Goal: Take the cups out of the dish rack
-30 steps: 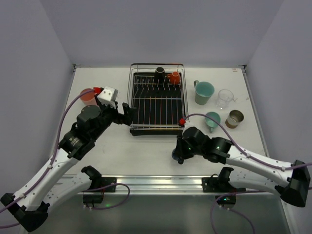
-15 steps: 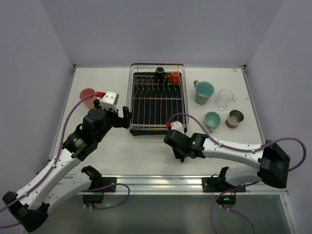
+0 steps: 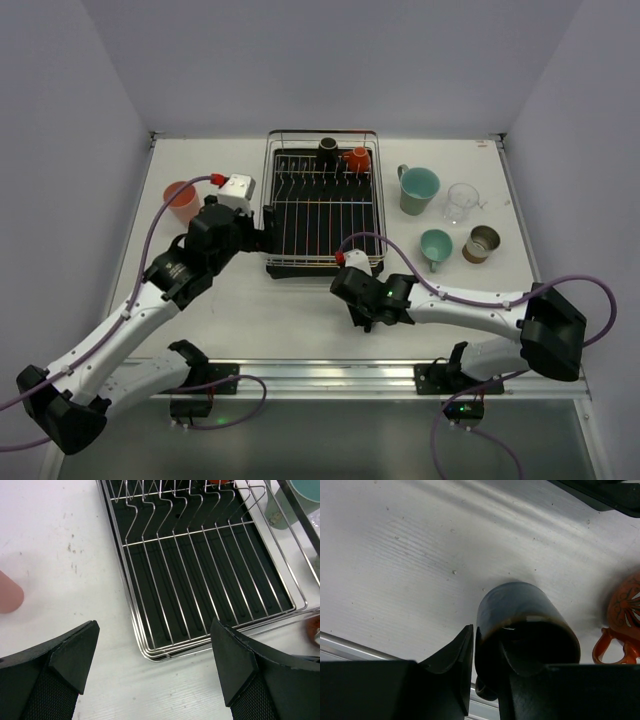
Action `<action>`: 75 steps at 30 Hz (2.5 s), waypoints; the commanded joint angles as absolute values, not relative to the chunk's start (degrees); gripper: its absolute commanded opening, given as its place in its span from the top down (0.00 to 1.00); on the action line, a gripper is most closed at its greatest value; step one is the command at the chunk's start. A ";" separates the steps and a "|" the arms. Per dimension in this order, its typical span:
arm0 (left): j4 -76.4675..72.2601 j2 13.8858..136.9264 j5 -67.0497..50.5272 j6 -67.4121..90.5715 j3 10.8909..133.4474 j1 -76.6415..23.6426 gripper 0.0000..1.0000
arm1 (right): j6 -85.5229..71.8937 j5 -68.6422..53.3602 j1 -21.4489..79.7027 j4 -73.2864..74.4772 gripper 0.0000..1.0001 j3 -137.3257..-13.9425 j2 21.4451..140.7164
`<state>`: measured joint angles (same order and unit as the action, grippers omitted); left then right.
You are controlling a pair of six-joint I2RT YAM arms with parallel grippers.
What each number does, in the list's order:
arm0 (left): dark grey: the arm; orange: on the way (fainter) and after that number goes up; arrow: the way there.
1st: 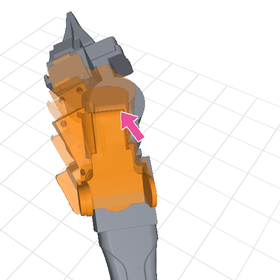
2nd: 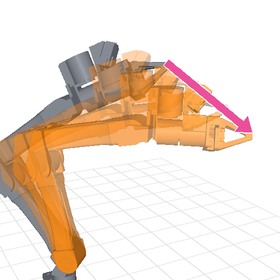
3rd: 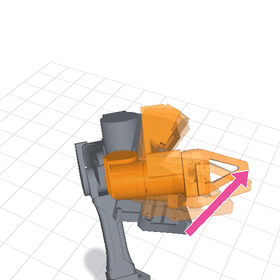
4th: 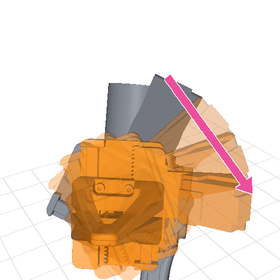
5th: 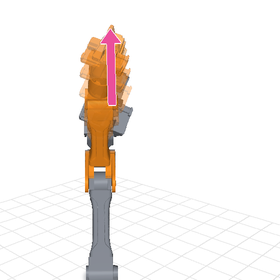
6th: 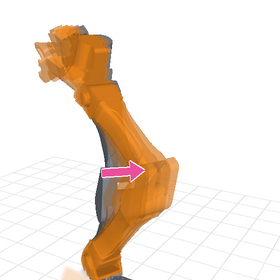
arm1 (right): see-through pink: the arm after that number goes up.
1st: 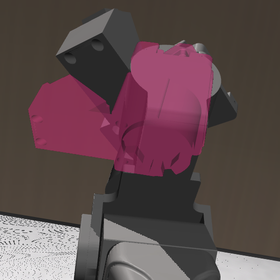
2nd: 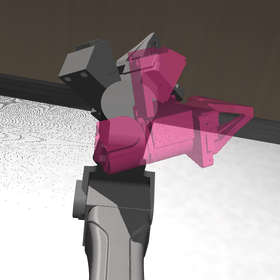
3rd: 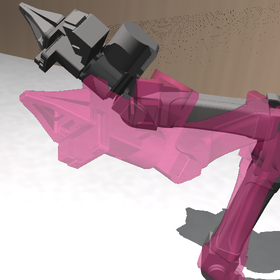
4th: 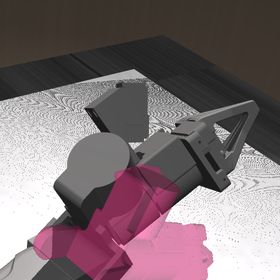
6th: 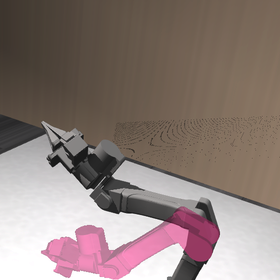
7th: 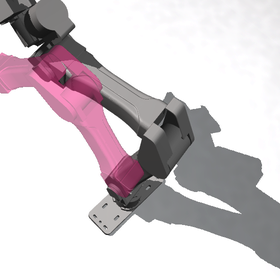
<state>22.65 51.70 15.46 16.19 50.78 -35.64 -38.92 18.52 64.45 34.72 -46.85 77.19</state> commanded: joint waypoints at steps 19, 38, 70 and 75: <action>9.49 93.91 20.99 21.27 80.14 -35.60 0.00 | -34.63 21.09 63.55 36.92 0.24 -51.94 48.53; 8.18 133.41 28.91 16.35 122.69 -33.84 0.02 | -34.19 18.90 62.75 29.18 0.32 -44.30 36.30; -12.65 130.18 26.90 11.34 115.93 -32.96 0.77 | -36.65 13.97 62.67 24.61 0.33 -42.19 37.53; -14.50 124.73 25.40 11.16 113.56 -32.87 0.85 | -36.56 14.24 62.67 22.41 0.32 -42.01 38.84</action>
<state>-6.33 134.32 25.54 11.35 113.54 -33.15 -36.01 12.93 62.83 26.41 -40.80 38.00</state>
